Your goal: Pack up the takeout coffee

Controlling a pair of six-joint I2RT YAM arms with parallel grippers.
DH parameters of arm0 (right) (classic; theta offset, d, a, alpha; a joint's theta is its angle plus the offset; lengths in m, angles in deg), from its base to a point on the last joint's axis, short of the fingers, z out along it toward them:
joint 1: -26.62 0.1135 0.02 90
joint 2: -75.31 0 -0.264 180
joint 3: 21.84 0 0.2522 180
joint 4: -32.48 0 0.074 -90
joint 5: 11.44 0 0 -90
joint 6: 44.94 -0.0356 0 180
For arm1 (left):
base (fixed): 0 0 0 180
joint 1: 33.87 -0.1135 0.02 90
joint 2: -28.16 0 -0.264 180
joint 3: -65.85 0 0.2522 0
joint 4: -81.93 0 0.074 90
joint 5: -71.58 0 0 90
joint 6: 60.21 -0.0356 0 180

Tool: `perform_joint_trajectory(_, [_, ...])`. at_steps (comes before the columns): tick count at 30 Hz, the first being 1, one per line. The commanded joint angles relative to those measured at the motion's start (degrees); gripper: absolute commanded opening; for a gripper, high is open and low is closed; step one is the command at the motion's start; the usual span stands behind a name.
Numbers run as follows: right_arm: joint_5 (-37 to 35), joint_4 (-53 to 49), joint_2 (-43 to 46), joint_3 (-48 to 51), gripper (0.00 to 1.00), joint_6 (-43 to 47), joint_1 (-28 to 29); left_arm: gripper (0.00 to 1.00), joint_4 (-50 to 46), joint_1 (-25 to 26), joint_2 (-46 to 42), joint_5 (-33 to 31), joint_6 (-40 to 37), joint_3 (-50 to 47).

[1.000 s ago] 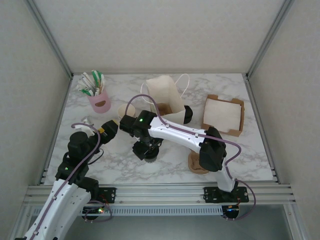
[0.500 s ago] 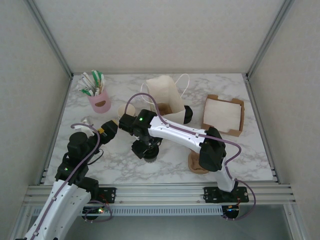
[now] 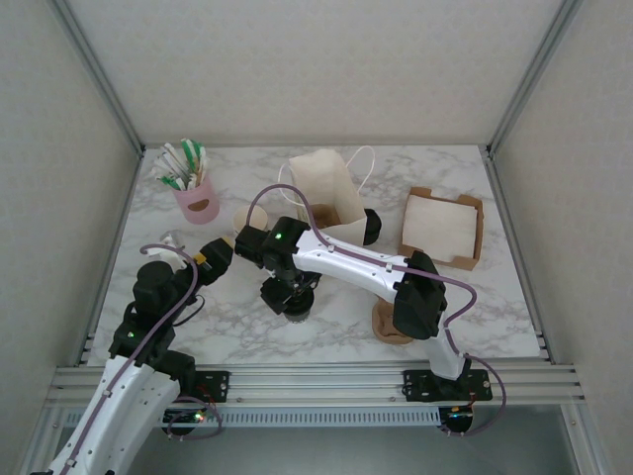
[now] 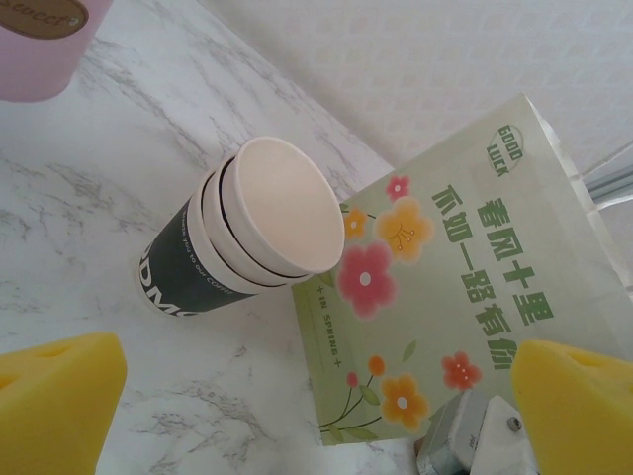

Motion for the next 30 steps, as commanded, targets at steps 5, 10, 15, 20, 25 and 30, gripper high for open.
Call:
perform_joint_trajectory(5, [-0.42,-0.47,-0.76,0.62,0.8,-0.77,-0.34,1.0,-0.01,-0.8,-0.58,-0.4,-0.53,1.38])
perform_joint_trajectory(10, [-0.26,-0.31,-0.85,0.98,0.82,-0.85,-0.43,1.0,0.27,-0.8,-0.49,-0.3,-0.43,1.25])
perform_joint_trajectory(15, [-0.09,-0.13,-0.77,1.15,0.79,-0.98,-0.43,1.0,0.22,-0.8,-0.5,-0.19,-0.52,1.25])
perform_joint_trajectory(20, [0.05,-0.04,-0.66,1.42,0.75,-1.05,-0.52,1.0,0.31,-0.8,-0.58,-0.22,-0.43,1.25])
perform_joint_trajectory(25, [0.01,-0.36,0.09,1.42,0.72,-1.28,-0.51,1.0,0.43,-0.79,-0.58,-0.21,-0.43,1.26])
perform_joint_trajectory(30, [0.67,-0.4,2.48,2.53,0.71,-1.94,-0.48,1.0,0.58,-0.79,-0.41,-0.12,-0.37,1.4])
